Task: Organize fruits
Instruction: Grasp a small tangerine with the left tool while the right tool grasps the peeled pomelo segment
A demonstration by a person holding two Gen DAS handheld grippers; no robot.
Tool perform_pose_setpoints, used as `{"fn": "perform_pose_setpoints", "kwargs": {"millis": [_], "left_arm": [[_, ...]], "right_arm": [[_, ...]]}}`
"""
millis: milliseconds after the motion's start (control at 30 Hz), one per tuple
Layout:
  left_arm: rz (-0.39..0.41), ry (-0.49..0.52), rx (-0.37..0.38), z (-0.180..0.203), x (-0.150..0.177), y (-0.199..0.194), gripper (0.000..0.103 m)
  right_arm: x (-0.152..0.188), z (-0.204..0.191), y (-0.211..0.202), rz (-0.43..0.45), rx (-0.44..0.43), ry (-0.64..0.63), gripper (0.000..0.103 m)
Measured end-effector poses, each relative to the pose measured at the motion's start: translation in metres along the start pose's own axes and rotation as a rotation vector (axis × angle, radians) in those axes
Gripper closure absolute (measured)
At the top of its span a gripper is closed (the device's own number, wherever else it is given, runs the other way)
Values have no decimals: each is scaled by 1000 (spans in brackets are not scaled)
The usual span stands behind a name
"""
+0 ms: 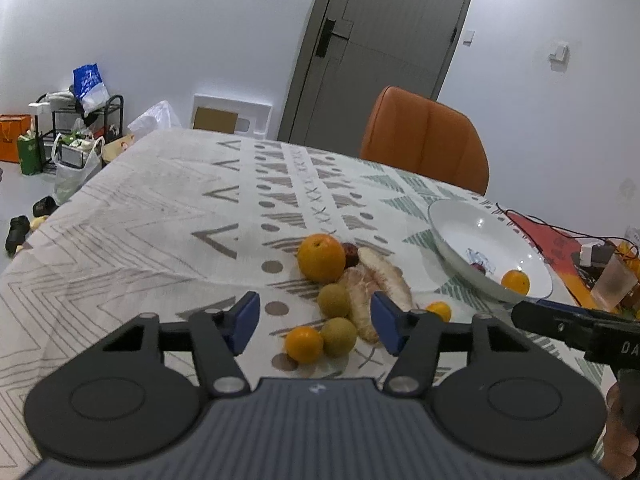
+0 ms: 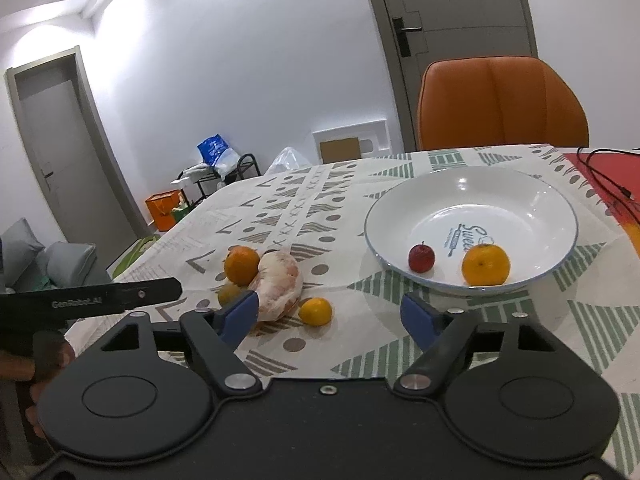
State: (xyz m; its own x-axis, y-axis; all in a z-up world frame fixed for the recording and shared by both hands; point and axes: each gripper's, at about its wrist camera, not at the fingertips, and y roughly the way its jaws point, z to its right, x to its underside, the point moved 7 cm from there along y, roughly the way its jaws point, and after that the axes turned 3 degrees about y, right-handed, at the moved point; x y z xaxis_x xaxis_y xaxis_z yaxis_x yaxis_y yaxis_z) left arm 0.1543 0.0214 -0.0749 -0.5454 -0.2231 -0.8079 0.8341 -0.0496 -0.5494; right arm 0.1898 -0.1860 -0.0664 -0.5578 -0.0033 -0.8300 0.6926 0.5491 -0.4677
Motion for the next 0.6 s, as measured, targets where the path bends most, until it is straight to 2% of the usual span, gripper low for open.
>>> {"fn": "perform_pose_setpoints", "kwargs": {"millis": [600], "left_arm": [[-64, -19, -1, -13, 20, 23, 66]], "right_arm": [[8, -18, 27, -71, -47, -25, 38]]}}
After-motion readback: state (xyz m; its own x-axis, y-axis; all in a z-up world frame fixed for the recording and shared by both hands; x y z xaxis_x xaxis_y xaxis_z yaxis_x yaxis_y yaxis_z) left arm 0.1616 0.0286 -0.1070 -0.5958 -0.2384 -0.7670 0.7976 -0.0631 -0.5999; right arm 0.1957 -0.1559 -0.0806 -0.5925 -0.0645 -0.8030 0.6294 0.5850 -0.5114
